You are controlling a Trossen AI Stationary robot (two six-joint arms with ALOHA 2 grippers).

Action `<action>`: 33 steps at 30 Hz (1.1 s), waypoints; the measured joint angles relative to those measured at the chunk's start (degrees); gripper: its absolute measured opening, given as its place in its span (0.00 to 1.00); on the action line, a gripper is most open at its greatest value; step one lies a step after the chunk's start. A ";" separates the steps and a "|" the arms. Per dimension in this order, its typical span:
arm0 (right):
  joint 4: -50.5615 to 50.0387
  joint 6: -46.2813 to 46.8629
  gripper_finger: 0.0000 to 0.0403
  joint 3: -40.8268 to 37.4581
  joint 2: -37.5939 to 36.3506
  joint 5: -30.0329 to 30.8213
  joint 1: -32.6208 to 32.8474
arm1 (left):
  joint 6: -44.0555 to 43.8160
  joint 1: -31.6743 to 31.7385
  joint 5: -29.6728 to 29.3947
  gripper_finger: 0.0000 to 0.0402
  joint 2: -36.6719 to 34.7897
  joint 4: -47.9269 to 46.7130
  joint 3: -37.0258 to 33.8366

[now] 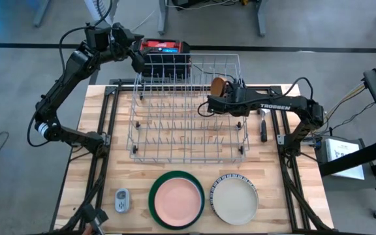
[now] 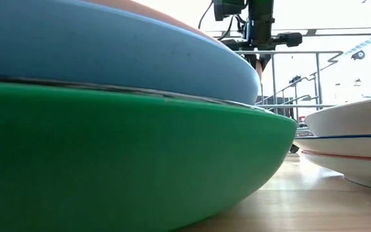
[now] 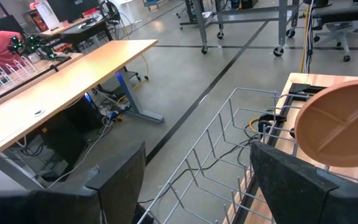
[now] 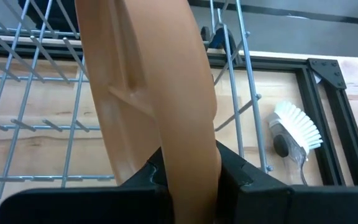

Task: Sort dishes
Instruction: Put the brown plate into the dish rack

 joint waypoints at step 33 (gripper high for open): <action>31.85 -62.95 0.11 -0.26 -8.35 9.15 -8.01 | 1.51 0.00 1.70 0.70 -0.02 -1.73 -0.42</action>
